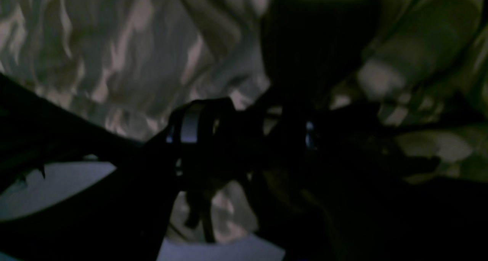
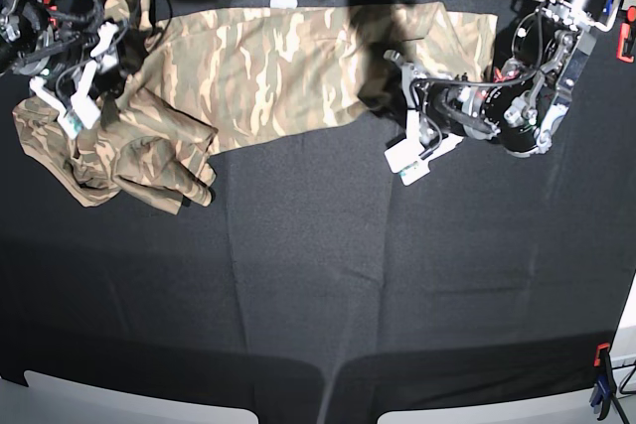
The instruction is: Layout the t-shirt on the table in an organized manner, then fold the t-shirt properly
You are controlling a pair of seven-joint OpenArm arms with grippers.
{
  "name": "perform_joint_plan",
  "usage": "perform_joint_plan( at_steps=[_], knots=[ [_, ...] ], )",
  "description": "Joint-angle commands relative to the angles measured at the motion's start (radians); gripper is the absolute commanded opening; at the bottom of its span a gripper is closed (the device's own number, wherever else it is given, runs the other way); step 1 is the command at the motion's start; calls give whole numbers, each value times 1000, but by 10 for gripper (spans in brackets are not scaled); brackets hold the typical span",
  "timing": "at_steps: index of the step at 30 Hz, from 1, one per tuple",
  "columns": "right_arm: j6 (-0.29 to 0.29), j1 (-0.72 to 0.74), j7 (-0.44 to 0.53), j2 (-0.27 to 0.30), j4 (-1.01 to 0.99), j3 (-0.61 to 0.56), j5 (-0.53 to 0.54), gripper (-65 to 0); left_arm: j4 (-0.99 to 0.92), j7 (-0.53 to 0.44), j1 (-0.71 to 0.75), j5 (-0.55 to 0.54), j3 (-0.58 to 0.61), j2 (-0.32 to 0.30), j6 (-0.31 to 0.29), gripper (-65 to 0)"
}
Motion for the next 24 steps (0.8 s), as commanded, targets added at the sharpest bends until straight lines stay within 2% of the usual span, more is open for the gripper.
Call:
perform_joint_plan(
  at_steps=[1,5,10,15,17,22,24],
  knots=[
    [9,5,45,16,16,7,7,-359,15,-13,-14,-20,-6,-3,-4,-482],
    [9,5,174,16,17,7,10,-359,15,-13,-14,-20,-6,-3,-4,-482],
    [9,23,165,16,17,7,-17,-360,15,-13,-14,-20,-6,-4,-4,-482],
    [9,53,119,16,39,16,64,-360,15,-13,-14,-20,-6,-4,-4,-482],
    [9,58,130,17,53,43,132,-360,15,-13,-14,-20,-6,-4,-4,-482],
    [9,58,140,17,105,148,407,-360,15,-13,-14,-20,-6,-3,-4,-482],
    [9,80,167,16,107,184,422,-360,15,-13,-14,-20,-6,-4,-4,-482]
  ],
)
